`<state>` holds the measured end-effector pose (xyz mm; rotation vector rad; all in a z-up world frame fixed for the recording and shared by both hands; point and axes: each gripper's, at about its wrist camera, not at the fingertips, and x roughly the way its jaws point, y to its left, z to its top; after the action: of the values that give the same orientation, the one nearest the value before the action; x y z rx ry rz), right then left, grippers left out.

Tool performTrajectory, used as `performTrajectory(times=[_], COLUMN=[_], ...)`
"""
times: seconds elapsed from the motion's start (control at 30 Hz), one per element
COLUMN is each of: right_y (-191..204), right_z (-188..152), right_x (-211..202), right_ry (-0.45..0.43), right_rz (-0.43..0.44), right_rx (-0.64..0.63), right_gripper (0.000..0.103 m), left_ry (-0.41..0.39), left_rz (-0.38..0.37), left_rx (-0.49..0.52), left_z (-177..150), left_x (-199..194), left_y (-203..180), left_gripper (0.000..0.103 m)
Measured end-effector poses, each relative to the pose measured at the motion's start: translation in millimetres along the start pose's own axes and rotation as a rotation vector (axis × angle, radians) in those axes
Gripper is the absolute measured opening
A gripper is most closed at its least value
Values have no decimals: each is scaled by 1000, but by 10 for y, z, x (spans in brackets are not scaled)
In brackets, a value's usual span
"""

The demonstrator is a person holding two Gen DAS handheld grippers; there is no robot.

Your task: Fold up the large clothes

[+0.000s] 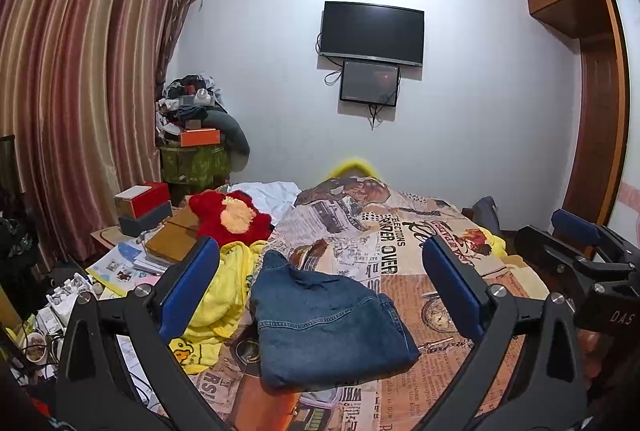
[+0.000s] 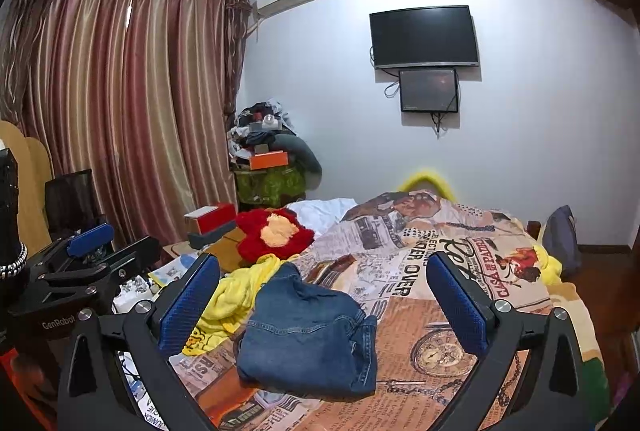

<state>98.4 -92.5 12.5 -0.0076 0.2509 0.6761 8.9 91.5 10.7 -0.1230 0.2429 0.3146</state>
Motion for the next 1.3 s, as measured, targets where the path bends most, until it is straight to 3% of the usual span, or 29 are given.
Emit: performTrajectory(times=[1.3], right_y=[-75], right_z=[-9], right_x=[1], right_ry=[2], right_rz=[-25], right_rx=[26], right_gripper=[103], left_ry=[10], left_rz=[-81], left_rx=[24], left_z=[51], left_x=[78], left_y=[166], left_gripper=[102])
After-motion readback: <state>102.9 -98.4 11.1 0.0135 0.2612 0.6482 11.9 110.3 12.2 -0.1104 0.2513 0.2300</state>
